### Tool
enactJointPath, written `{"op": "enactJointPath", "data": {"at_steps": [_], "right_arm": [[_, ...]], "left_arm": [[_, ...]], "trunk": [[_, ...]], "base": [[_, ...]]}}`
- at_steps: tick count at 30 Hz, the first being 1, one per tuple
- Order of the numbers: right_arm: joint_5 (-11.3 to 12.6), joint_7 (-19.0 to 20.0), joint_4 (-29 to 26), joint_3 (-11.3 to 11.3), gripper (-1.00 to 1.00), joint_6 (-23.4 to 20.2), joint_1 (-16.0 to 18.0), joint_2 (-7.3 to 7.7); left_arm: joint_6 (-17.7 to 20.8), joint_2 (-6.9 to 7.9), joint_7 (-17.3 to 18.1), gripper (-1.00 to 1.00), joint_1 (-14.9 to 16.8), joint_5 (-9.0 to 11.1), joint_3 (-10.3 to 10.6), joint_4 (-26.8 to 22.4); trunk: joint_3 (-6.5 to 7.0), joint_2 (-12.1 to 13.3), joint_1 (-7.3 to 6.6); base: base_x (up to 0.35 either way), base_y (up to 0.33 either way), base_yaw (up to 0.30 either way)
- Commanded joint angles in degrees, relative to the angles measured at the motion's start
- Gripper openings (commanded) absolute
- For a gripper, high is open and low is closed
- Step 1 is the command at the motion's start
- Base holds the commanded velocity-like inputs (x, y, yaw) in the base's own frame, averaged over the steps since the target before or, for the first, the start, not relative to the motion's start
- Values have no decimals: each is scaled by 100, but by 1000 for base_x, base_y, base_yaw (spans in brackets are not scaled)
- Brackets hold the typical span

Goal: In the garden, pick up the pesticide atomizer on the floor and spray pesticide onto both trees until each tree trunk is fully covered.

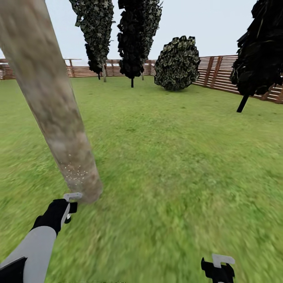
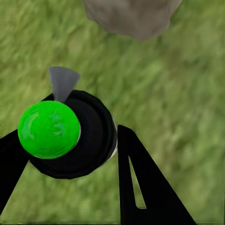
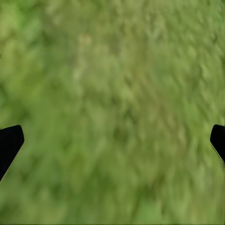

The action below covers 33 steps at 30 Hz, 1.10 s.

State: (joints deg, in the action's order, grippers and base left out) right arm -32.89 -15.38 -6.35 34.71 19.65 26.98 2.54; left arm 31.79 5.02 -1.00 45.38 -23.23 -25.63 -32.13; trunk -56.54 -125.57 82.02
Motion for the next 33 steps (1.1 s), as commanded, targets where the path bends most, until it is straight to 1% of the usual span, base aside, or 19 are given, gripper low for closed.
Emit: {"op": "enactJointPath", "data": {"at_steps": [1,14,19,30,33], "right_arm": [[-60,-17,11,45,100,22,5,1],[-60,-17,11,45,100,22,3,-3],[-56,-17,11,45,100,24,5,1],[-56,-17,11,45,100,22,3,-6],[-57,-17,11,45,100,22,3,-8]], "left_arm": [[23,-6,-15,-100,6,5,-13,-5],[20,-45,-23,-100,6,31,-13,5],[20,-45,-23,-100,5,32,-13,5],[20,-40,-23,-100,6,29,-13,5],[20,-36,-23,-100,6,29,-20,5]], "trunk": [[-5,-2,-1],[-5,-2,-1],[-5,-2,-1],[-5,-2,-1],[-5,-2,-1]], "base": [[31,-273,275],[162,-250,261],[110,-259,25],[5,-274,3],[0,-274,140]]}}
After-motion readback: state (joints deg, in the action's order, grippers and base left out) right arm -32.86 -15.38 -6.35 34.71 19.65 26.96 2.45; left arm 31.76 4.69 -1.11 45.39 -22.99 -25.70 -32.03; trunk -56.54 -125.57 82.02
